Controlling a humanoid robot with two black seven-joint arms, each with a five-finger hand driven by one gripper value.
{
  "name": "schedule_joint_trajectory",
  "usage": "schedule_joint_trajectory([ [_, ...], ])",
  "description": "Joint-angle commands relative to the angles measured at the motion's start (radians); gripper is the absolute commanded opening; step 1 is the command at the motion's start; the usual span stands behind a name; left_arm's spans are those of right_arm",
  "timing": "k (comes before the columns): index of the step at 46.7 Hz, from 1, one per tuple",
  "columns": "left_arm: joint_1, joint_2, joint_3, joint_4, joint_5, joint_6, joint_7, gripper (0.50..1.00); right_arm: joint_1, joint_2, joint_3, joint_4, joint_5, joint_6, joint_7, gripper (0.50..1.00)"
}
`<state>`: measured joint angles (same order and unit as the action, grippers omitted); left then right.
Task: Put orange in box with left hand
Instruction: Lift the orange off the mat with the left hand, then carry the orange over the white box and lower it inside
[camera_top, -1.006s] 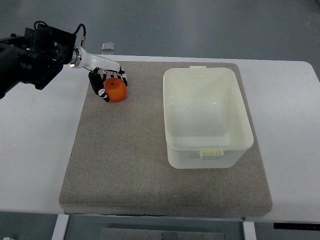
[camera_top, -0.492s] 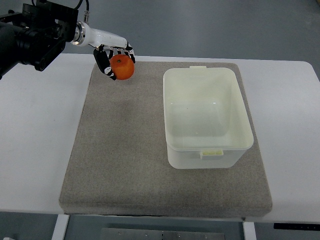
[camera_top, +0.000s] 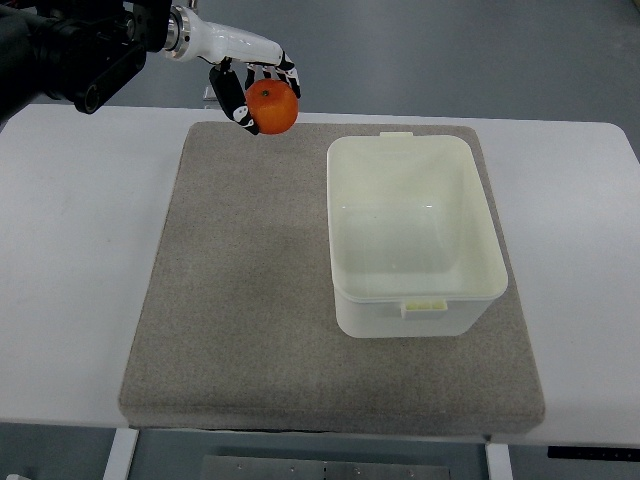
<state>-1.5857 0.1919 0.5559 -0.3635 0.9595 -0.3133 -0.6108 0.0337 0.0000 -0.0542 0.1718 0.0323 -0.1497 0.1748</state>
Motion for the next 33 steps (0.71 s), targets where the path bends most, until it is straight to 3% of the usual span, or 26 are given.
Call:
schedule_joint_trajectory([
  [1,0.000,0.000,-0.027,-0.020,0.001,0.043,0.000,0.500,0.000,0.000,0.001,0.000,0.000,-0.001,0.000,0.926],
  [12,-0.005,0.003,-0.034,-0.113,0.004,0.122,0.000,0.500,0.000,0.000,-0.001,0.000,0.000,-0.001,0.000,0.926],
  [22,-0.037,0.029,-0.090,-0.264,0.010,0.195,0.000,0.500,0.000,0.000,-0.001,0.000,0.000,-0.001,0.000,0.926],
  [33,-0.076,0.069,-0.120,-0.333,0.018,0.211,0.000,0.500,0.000,0.000,0.000,0.000,0.000,-0.001,0.000,0.926],
])
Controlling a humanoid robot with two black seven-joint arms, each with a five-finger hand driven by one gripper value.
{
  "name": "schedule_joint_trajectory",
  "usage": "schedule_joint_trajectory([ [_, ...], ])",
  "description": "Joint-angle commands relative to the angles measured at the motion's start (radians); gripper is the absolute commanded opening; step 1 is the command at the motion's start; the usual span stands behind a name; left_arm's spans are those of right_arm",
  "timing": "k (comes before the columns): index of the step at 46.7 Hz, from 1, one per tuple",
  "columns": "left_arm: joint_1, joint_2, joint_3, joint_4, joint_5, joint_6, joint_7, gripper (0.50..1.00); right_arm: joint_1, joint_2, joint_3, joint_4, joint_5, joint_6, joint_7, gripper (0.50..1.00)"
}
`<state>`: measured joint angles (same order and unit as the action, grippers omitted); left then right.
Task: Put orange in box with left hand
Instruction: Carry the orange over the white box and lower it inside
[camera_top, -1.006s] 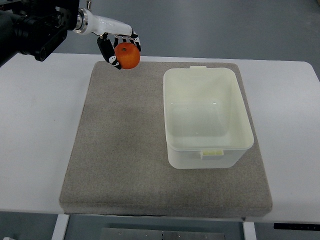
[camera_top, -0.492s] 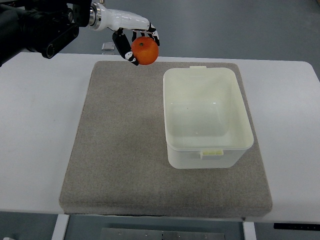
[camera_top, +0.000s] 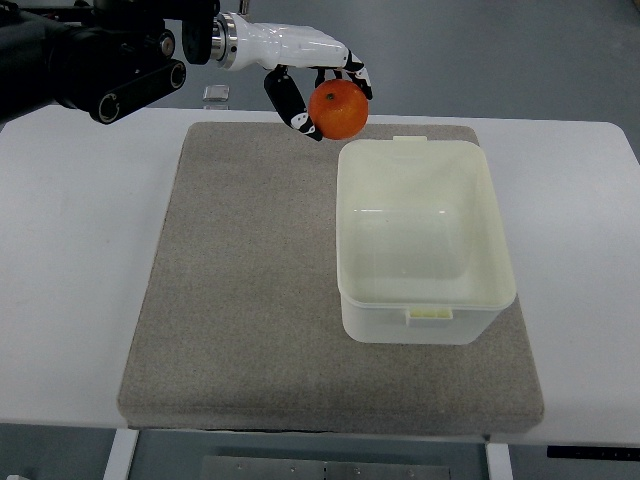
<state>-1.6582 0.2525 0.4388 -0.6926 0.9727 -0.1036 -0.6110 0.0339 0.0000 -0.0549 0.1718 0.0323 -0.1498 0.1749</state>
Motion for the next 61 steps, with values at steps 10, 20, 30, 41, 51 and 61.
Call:
schedule_joint_trajectory([
  [10,-0.008,0.059,-0.006,-0.015,0.001,-0.001,0.000,0.500,0.000,0.000,0.001,0.000,0.000,0.001,0.000,0.926],
  [20,-0.040,0.057,-0.095,-0.125,0.006,0.013,0.000,0.500,0.000,0.000,0.000,0.000,0.000,-0.001,0.000,0.926],
  [30,-0.057,0.027,-0.121,-0.225,0.011,0.024,0.000,0.500,0.000,0.000,0.000,0.000,0.000,0.001,0.000,0.926],
  [41,-0.058,0.002,-0.121,-0.312,0.033,0.027,0.000,0.500,0.000,0.000,0.001,0.000,0.000,-0.001,0.000,0.926],
  [51,-0.041,0.001,-0.120,-0.358,0.069,0.030,0.000,0.500,0.000,0.000,0.001,0.000,0.000,0.001,0.000,0.926],
  [61,-0.006,-0.012,-0.111,-0.346,0.100,0.030,0.000,0.500,0.000,0.000,0.000,0.000,0.000,-0.001,0.000,0.926],
])
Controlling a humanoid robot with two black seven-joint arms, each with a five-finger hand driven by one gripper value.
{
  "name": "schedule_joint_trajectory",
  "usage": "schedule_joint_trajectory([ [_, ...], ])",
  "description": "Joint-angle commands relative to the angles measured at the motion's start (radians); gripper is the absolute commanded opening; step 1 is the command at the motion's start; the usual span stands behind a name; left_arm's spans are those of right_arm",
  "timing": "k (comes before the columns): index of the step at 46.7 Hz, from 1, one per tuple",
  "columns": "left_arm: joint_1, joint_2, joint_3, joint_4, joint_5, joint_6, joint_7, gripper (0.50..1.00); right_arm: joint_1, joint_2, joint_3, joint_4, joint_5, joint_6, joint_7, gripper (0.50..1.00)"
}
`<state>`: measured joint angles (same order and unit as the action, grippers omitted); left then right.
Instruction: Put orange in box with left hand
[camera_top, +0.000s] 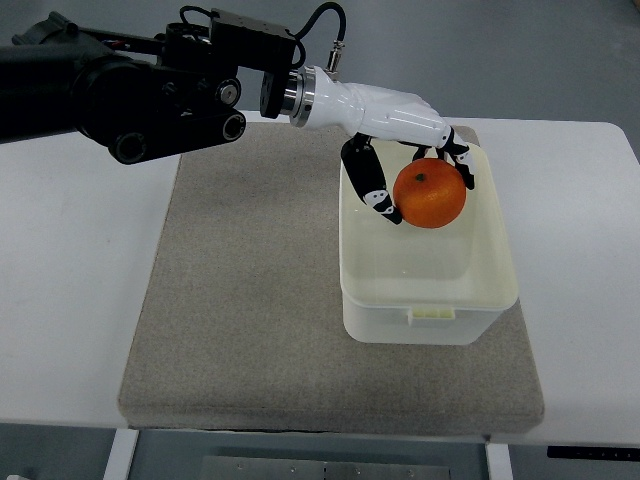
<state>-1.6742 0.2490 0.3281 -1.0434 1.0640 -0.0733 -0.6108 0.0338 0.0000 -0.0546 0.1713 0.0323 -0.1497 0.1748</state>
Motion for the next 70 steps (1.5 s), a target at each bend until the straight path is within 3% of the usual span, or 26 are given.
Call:
schedule_joint_trajectory([
  [1,0.013,-0.013,0.000,0.008,0.010,0.000,0.000,0.500,0.000,0.000,0.001,0.000,0.000,0.001,-0.001,0.926],
  [19,0.070,-0.036,-0.006,0.036,0.008,0.000,0.000,0.500,0.000,0.000,-0.001,0.000,0.000,-0.001,0.000,0.926],
  [22,0.079,-0.034,-0.004,0.037,0.008,0.000,0.000,0.542,0.000,0.000,-0.001,0.000,0.000,-0.001,0.000,0.926],
  [29,0.087,-0.034,-0.006,0.036,0.002,0.000,0.000,0.722,0.000,0.000,-0.001,0.000,0.000,0.001,0.000,0.926],
  [35,0.090,-0.034,-0.006,0.037,0.001,0.000,0.000,0.735,0.000,0.000,0.001,0.000,0.000,0.001,0.000,0.926],
  [45,0.091,-0.033,0.000,0.042,0.001,-0.003,0.000,0.823,0.000,0.000,-0.001,0.000,0.000,-0.001,0.000,0.926],
  [51,0.091,-0.030,0.000,0.042,0.001,-0.006,0.000,0.851,0.000,0.000,-0.001,0.000,0.000,-0.001,0.000,0.926],
  [55,0.091,-0.030,0.000,0.043,-0.001,-0.006,0.000,0.928,0.000,0.000,0.001,0.000,0.001,-0.001,0.000,0.926],
  [59,0.091,-0.028,0.000,0.046,-0.004,-0.006,0.000,0.960,0.000,0.000,-0.001,0.000,0.000,-0.001,0.000,0.926],
  [70,0.100,-0.027,-0.009,0.057,-0.006,-0.003,0.000,0.964,0.000,0.000,0.001,0.000,0.000,0.001,0.000,0.926],
])
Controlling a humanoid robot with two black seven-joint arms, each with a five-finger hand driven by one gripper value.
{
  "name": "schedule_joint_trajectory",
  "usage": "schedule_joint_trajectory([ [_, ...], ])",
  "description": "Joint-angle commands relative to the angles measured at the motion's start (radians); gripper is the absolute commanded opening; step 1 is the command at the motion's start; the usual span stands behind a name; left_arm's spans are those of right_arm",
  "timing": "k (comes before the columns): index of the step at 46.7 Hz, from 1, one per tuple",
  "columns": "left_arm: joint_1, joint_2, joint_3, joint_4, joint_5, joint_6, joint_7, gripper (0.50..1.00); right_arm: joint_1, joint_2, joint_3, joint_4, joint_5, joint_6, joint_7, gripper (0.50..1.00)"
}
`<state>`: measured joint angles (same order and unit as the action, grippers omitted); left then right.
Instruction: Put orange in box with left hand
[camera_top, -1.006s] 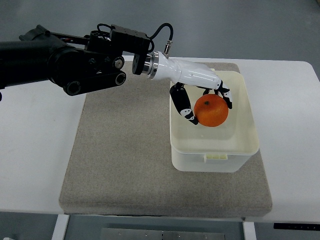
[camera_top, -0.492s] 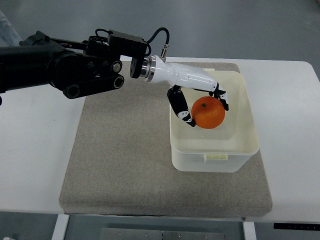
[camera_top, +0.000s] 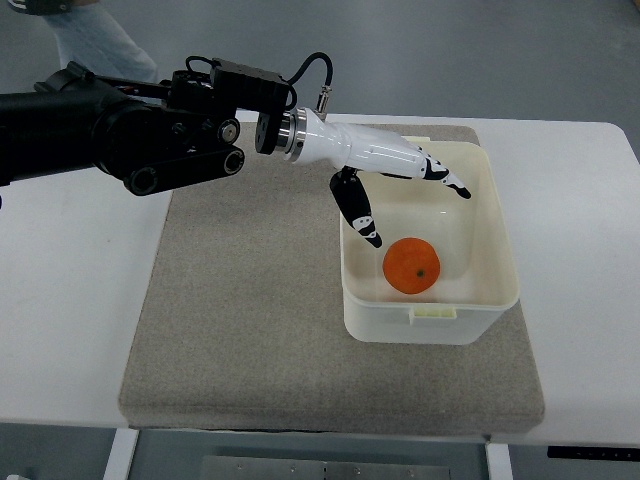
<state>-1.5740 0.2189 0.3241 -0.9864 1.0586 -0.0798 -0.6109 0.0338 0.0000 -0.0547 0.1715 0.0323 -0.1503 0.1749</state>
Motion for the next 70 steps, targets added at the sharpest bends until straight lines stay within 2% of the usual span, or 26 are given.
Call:
schedule_joint_trajectory([
  [1,-0.001,0.005,-0.007,0.000,0.000,0.003,0.000,0.964,0.000,0.000,-0.001,0.000,0.000,0.000,0.000,0.926],
  [7,-0.015,0.008,-0.013,0.029,0.000,0.006,0.000,0.964,0.000,0.000,-0.001,0.000,0.000,0.000,0.000,0.926],
  [32,-0.040,0.017,-0.001,0.416,0.017,0.003,0.000,0.964,0.000,0.000,-0.001,0.000,0.000,0.000,0.000,0.926],
  [41,-0.024,0.011,0.128,0.630,0.003,0.006,0.000,0.960,0.000,0.000,-0.001,0.000,0.000,0.000,0.000,0.926],
  [49,0.071,-0.004,0.121,0.851,-0.041,0.009,0.000,0.943,0.000,0.000,-0.001,0.000,0.000,0.000,0.000,0.926],
  [55,0.109,-0.018,0.119,0.963,-0.175,0.009,0.000,0.941,0.000,0.000,-0.001,0.000,0.000,0.000,0.000,0.926],
  [61,0.173,-0.026,0.124,1.037,-0.305,0.009,0.000,0.924,0.000,0.000,0.001,0.000,0.000,0.001,0.000,0.926],
  [67,0.193,-0.032,0.122,1.048,-0.377,0.011,0.000,0.864,0.000,0.000,-0.001,0.000,0.000,0.000,0.000,0.926],
  [70,0.195,-0.041,0.115,1.045,-0.426,0.015,0.049,0.864,0.000,0.000,0.001,0.000,0.000,0.000,0.000,0.926],
])
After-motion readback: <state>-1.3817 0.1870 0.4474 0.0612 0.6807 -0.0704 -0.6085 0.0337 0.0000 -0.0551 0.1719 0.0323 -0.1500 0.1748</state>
